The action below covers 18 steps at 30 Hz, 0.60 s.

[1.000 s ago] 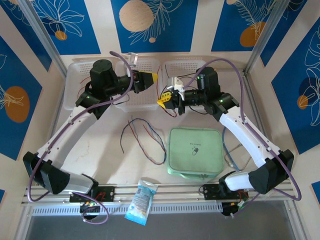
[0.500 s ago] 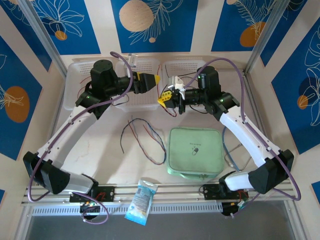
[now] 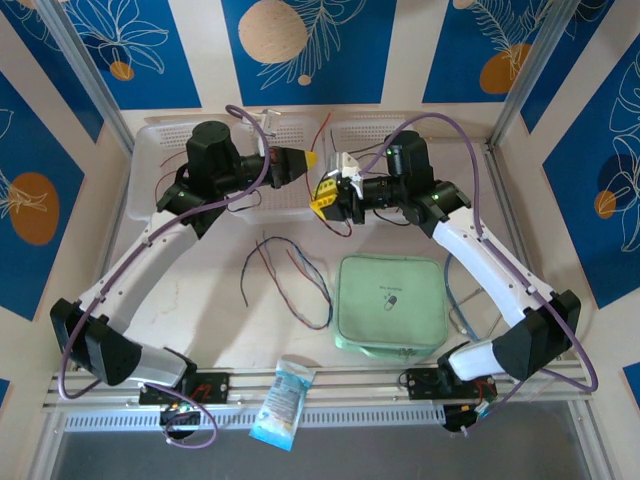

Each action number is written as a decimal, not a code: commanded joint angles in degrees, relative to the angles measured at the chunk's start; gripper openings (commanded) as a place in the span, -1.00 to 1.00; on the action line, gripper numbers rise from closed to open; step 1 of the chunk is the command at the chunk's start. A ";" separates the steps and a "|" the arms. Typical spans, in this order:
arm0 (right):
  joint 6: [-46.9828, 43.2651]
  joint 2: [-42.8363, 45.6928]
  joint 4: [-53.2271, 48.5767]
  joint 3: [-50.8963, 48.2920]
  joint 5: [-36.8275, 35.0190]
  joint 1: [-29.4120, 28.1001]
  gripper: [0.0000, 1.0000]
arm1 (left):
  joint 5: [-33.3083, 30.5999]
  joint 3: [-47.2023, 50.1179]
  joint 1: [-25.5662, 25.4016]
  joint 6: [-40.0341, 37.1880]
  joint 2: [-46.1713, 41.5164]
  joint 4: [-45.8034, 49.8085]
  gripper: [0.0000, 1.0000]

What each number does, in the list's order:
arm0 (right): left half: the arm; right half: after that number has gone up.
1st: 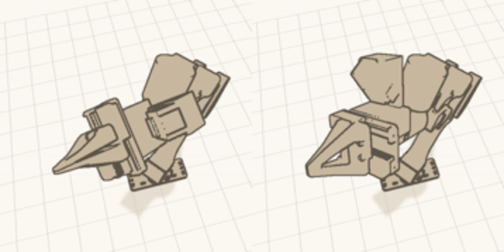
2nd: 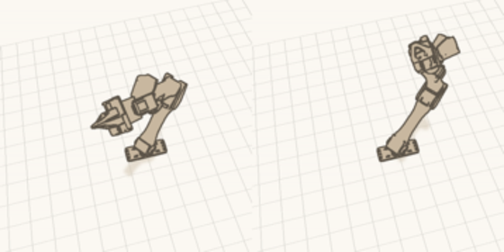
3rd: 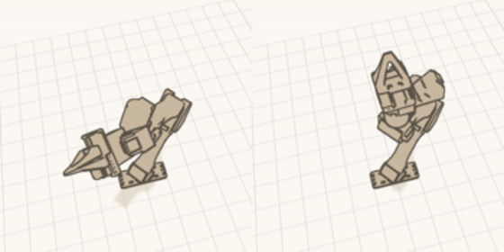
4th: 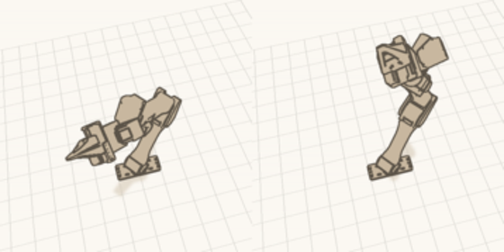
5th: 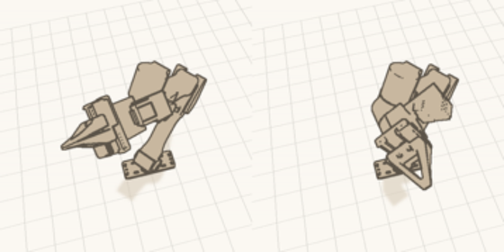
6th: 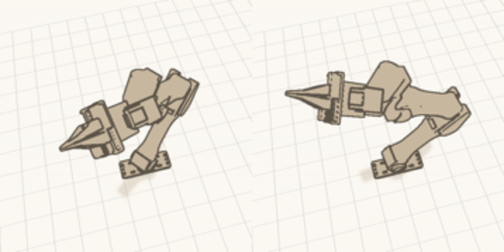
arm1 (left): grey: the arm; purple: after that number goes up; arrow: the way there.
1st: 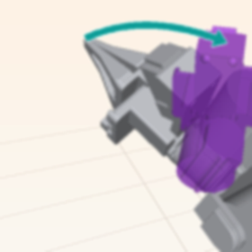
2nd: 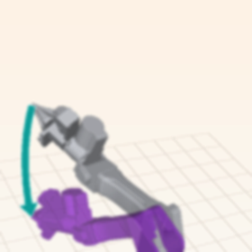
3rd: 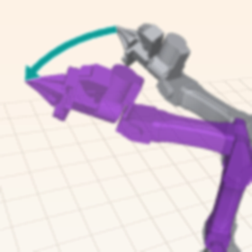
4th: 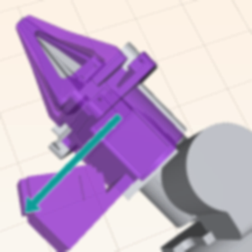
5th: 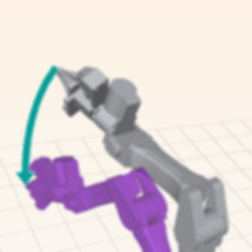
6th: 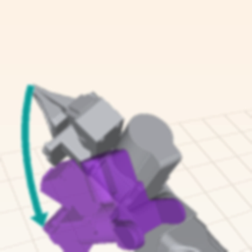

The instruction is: Untangle the cables

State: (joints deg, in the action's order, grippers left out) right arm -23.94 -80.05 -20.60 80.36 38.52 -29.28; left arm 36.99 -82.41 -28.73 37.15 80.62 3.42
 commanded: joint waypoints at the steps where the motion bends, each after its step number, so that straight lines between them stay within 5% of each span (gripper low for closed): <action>1: 1.92 1.66 2.03 -0.95 0.37 0.63 0.03 | -1.78 0.42 -0.02 -1.42 -1.90 -1.50 -1.00; 5: 10.00 4.50 10.20 -6.18 1.34 2.71 0.40 | -2.33 0.23 0.08 -1.37 -1.83 -1.40 -1.00; 10: 26.80 6.65 20.77 -11.34 3.88 5.37 0.48 | -2.26 0.06 0.08 -1.25 -1.69 -1.55 -1.00; 18: 59.66 5.15 22.13 -12.58 -4.56 6.30 0.56 | -2.29 -0.29 0.17 -1.77 -1.69 -0.66 -1.00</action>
State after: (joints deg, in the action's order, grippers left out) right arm 18.50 -74.56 0.16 68.45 37.26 -23.79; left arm 35.29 -82.19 -28.73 36.97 80.38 3.46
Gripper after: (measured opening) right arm 0.779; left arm 0.049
